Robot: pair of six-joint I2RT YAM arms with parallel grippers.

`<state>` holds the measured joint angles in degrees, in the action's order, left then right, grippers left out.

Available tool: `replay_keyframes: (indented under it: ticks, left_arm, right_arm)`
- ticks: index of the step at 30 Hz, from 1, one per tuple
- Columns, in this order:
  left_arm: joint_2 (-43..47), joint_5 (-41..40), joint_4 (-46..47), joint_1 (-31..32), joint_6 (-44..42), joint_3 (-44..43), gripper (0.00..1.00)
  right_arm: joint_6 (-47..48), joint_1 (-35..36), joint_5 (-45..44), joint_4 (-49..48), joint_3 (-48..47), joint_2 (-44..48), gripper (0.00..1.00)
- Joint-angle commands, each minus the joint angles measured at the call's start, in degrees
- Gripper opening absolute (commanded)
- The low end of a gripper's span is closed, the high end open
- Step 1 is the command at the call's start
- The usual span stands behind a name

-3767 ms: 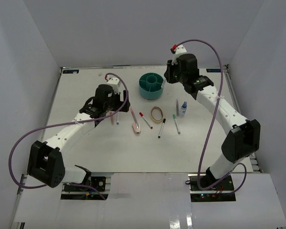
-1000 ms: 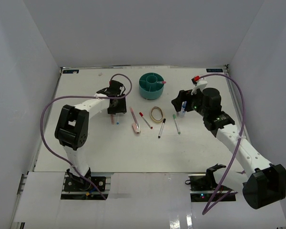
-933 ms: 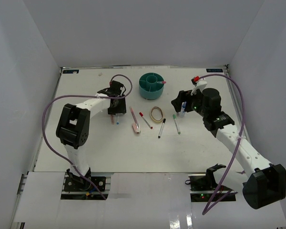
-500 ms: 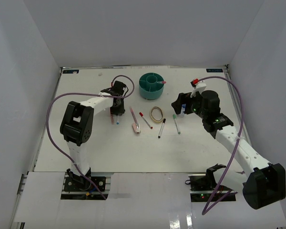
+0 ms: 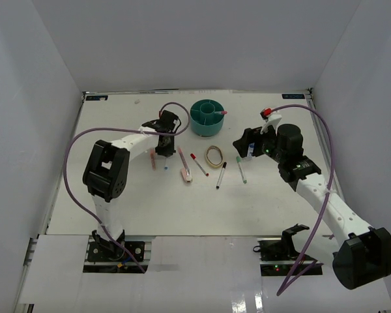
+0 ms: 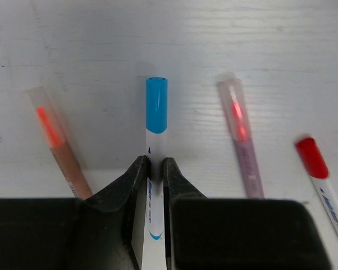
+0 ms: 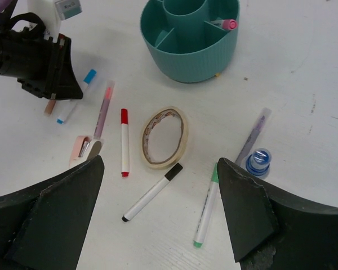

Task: Sort the stationery into containers
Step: Pick up the pen from the center of the board, then place the pen in the storage box.

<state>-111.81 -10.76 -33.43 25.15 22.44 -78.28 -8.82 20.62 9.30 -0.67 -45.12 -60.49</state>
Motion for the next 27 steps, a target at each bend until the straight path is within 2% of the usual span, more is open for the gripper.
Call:
replay_keyframes:
  ticks: [1, 5, 10, 19, 27]
  left_arm:
    - [8.9, 1.1, 2.3, 4.4, -5.6, -1.1, 0.17]
    - [18.3, 5.4, 10.1, 10.3, -13.6, 4.0, 0.17]
    - [27.1, 12.8, 18.3, 13.5, -16.7, 10.9, 0.17]
    - [35.3, 19.0, 27.5, 17.4, -21.0, 17.5, 0.21]
    - [37.7, 19.7, 30.6, 19.0, -21.8, 18.1, 0.22]
  right_arm:
    - [0.9, -0.1, 7.9, -2.3, -1.9, -0.8, 0.87]
    - [-0.9, 0.6, 17.1, -1.2, -6.6, -3.9, 0.87]
    - [-5.9, 1.8, 22.8, -2.5, -11.2, -7.5, 0.87]
    - [-16.7, 3.2, 25.2, -10.7, -15.0, -13.7, 0.81]
    - [-19.0, 5.7, 25.6, -11.3, -17.5, -18.5, 0.74]
